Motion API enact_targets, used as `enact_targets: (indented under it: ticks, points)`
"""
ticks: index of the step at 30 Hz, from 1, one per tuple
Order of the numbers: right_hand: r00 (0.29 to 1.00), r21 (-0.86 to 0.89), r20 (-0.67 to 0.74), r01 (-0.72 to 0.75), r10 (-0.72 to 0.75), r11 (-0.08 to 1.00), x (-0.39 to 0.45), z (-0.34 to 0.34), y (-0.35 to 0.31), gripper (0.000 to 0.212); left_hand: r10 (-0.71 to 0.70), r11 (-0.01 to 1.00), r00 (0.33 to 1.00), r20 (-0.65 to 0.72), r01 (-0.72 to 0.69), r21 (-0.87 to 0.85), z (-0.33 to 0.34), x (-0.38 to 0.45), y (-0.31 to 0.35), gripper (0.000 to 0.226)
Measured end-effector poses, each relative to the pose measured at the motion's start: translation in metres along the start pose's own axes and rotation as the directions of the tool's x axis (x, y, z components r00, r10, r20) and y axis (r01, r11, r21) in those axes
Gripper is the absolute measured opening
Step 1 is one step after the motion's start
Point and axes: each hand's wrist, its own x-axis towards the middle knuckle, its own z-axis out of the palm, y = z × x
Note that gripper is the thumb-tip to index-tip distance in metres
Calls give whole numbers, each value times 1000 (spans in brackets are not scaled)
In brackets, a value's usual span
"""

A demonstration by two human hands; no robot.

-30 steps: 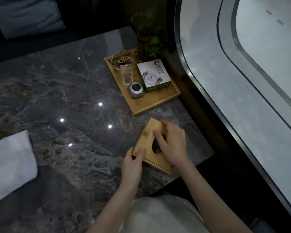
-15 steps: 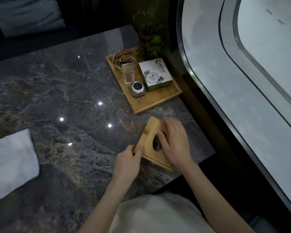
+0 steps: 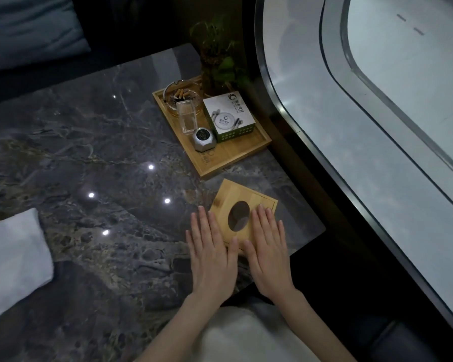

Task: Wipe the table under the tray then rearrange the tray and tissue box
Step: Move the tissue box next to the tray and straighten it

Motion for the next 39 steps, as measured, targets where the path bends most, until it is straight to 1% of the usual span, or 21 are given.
enact_targets:
  ticks: [5, 9, 13, 17, 21, 28, 31, 39]
  points:
    - [1000, 6, -13, 10, -9, 1000, 0, 0, 0, 58, -8, 994, 999, -44, 12, 108, 8, 2, -2, 70]
    - [1000, -2, -19, -4, 4, 1000, 5, 2, 3, 58, 31, 994, 998, -53, -26, 108, 6, 12, 0, 69]
    - [996, 12, -59, -60, 61, 998, 25, 3, 5, 61, 94, 991, 994, -52, -88, 99, 2, 38, 7, 70]
    - [992, -13, -86, -99, 97, 995, 44, -1, 7, 66, 129, 989, 992, -11, -128, 80, -5, 64, 14, 75]
    - [985, -49, -118, -134, 127, 990, 57, -1, 9, 64, 186, 981, 982, 26, -187, 44, -10, 88, 16, 67]
    - [983, -52, -131, -138, 131, 989, 79, -6, 13, 67, 331, 934, 937, 111, -342, 105, -18, 132, 23, 69]
    - [980, -74, -141, -150, 139, 986, 85, -8, 16, 68, 356, 919, 926, 128, -372, 132, -18, 143, 27, 71]
    - [972, -93, -176, -176, 158, 980, 101, -11, 25, 71, 379, 899, 911, 163, -404, 166, -15, 169, 42, 68]
